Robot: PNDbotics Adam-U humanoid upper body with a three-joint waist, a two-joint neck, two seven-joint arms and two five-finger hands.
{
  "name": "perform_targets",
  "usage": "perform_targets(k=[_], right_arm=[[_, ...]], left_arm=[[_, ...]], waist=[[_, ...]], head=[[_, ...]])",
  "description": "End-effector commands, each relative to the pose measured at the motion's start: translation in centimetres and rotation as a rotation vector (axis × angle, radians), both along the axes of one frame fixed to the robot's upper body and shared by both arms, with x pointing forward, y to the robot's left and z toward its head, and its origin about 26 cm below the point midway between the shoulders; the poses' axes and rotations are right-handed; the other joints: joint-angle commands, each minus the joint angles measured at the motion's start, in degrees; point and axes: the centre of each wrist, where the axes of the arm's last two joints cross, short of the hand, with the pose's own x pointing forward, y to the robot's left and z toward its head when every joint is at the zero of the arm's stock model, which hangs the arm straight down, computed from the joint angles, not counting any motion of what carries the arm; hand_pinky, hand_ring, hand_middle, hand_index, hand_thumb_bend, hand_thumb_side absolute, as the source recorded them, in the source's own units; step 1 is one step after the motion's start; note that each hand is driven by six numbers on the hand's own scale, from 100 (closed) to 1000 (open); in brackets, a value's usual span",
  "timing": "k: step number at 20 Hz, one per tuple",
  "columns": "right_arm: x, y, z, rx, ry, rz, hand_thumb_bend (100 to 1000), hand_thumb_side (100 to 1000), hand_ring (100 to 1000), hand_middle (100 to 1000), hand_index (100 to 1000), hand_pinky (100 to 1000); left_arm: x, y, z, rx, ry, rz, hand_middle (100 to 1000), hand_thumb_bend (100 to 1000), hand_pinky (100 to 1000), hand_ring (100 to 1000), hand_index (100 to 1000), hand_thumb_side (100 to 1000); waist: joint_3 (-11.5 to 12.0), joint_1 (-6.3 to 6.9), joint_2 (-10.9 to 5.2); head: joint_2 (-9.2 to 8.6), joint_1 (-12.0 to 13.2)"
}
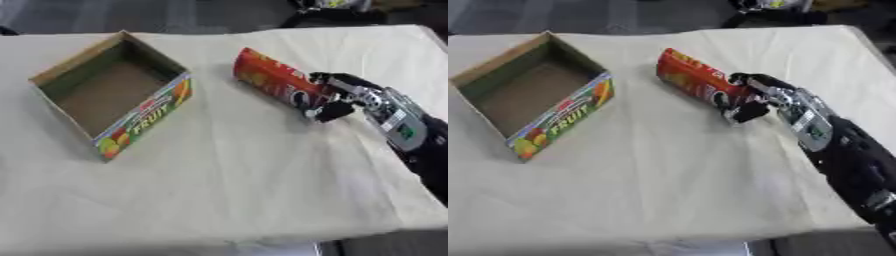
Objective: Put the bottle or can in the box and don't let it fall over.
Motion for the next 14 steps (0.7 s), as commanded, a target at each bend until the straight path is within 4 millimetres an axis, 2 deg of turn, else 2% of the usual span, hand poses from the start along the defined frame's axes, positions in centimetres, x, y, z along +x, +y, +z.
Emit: perform_targets(k=[1,6,14], right_arm=[[-0.14,0.14,-0.44,-0.015,0.001,0.010,123,100,777,522,464,117],[-0.06,0.22,-0.44,-0.012,-0.012,0.012,120,100,723,479,418,100],[0.09,0.10,0.44,0.046,-0.067,0.002,100,100,708,470,404,100]], left_arm=[[-0.11,0.34,1.38,0.022,-0.038,-0.001,931,304,459,867,707,672],[-0.10,0.38,1.41,0.021,-0.040,0.000,930,303,460,867,706,673],[-0.10,0.40,1.41,0.019,-0.041,0.000,930,302,460,866,704,676]], waist=[[0.25,0.66,-0.32],[0.32,0.64,-0.33],[0.18,0.63,-0.41]], head=[[-0.11,-0.15],[-0.11,-0.22],[-0.11,-0.23]])
